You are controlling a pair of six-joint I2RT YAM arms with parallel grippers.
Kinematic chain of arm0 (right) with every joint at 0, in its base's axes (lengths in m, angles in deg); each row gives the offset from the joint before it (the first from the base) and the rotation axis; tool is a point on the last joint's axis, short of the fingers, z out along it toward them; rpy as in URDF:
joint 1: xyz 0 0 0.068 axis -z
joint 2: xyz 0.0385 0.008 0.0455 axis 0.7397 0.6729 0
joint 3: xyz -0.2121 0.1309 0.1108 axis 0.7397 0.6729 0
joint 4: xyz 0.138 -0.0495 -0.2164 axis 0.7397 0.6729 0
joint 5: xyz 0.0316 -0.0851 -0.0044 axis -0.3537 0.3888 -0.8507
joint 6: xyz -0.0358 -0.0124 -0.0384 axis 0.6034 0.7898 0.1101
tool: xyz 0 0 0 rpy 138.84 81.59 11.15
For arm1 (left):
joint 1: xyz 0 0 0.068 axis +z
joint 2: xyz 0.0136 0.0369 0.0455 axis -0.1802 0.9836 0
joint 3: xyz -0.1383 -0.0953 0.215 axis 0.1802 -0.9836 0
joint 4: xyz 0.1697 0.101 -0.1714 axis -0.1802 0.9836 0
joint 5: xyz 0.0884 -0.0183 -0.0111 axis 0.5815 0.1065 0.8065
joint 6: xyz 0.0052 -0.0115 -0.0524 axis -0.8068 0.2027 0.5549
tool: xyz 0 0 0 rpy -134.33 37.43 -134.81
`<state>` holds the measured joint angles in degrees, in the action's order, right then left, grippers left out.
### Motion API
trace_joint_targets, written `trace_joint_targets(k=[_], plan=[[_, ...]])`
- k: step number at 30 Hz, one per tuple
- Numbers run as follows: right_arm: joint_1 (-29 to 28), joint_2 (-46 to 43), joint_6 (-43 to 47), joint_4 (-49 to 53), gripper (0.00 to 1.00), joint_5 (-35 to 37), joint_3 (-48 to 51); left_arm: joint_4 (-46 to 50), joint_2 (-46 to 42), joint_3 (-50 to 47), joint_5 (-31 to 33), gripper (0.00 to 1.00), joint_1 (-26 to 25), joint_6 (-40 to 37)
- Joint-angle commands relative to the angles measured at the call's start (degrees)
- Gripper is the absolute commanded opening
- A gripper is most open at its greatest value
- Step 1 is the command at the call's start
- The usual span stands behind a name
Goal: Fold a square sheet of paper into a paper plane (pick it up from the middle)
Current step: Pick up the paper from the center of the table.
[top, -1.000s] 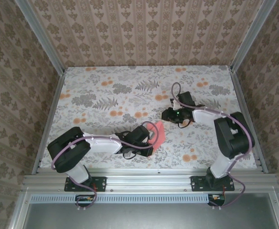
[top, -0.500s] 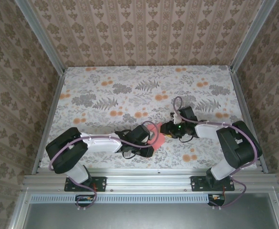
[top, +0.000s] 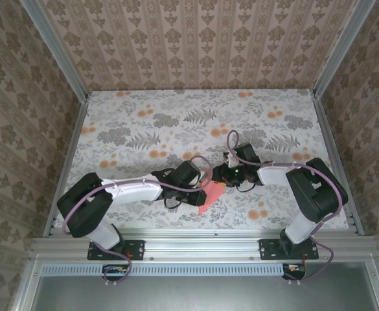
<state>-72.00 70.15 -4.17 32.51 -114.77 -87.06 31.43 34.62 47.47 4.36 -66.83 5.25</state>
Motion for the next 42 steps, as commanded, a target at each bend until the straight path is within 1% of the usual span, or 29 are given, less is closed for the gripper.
trace_joint_targets(k=[1,10,16,23,26,28,30,34,37,39,40,42], plan=[[-0.73,1.31,-1.01,0.13,0.44,-0.14,-1.67,1.98,0.54,0.89,-0.04,0.24,1.06,-2.75],[-2.95,2.44,-2.32,-2.46,0.43,-1.36,-1.42,-0.29,2.26,-0.73,-1.54,0.22,3.34,-3.54],[-5.11,3.23,-3.22,-5.13,0.41,-2.51,-0.7,-0.96,2.83,-1.38,-2.07,0.23,4.46,-3.96],[-7.26,5.07,-3.75,-6.21,0.34,-2.1,-1.16,0.26,2.08,-1.49,-2.2,0.24,5.71,-4.22],[-7.35,5.24,-3.7,-6.38,0.28,-2.03,-1.23,2.01,-0.22,-1.58,-1.33,0.29,5.8,-3.3],[-7.35,4.64,-3.91,-6.6,0.22,-2.35,-1.32,4.48,-2.15,-1.28,-0.1,0.33,5.92,-3.18],[-7.31,3.22,-4.13,-6.62,0.15,-2.43,-1.56,6.5,-4.71,-1.46,0.89,0.37,6.09,-2.45],[-6.77,0.16,-5.05,-6.84,0.06,-3.08,-2.25,7.9,-10.81,-2.54,1.46,0.45,7.12,0.96],[-5.97,-2.12,-7.95,-9.61,0.05,-4.37,-1.98,7.5,-16.56,-3.88,1.71,0.5,8.36,4.86],[-5.31,-3.81,-10.26,-12.02,0.05,-5.24,-1.84,5.2,-20.82,-5.52,0.82,0.57,8.96,7.8],[-4.92,-4.59,-11.69,-13.47,0.05,-5.84,-1.84,4.57,-22.72,-6.11,0.12,0.58,9.56,9.01],[-3.89,-5.85,-14.57,-16.52,0.05,-7.1,-1.98,3.21,-26.19,-6.94,-1.39,0.65,10.53,10.88]])
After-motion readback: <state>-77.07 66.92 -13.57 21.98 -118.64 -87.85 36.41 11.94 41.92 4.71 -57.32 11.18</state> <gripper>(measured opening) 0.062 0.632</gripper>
